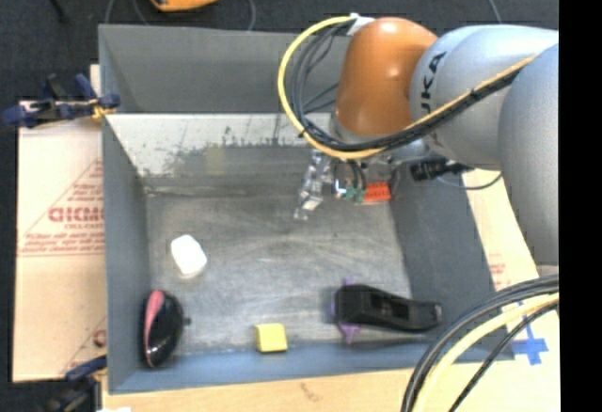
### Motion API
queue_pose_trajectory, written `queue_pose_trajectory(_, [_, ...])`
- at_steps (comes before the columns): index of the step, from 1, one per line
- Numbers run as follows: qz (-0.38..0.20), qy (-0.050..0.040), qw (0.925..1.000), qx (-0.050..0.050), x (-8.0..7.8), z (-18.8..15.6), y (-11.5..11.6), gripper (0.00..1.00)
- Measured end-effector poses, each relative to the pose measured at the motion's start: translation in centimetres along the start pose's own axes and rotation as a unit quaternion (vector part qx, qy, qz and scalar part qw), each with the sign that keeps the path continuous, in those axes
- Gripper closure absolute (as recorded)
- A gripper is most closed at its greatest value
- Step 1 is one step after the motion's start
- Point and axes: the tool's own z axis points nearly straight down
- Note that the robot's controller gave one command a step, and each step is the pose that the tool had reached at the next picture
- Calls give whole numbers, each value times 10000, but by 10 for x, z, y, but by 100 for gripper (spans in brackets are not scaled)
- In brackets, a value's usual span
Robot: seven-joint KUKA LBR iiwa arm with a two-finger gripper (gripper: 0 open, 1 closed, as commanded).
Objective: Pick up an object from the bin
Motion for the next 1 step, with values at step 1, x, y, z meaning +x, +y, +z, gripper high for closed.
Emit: queue_pose_trajectory(1, [-49,-5,10000,-6,-2,4,-4,100])
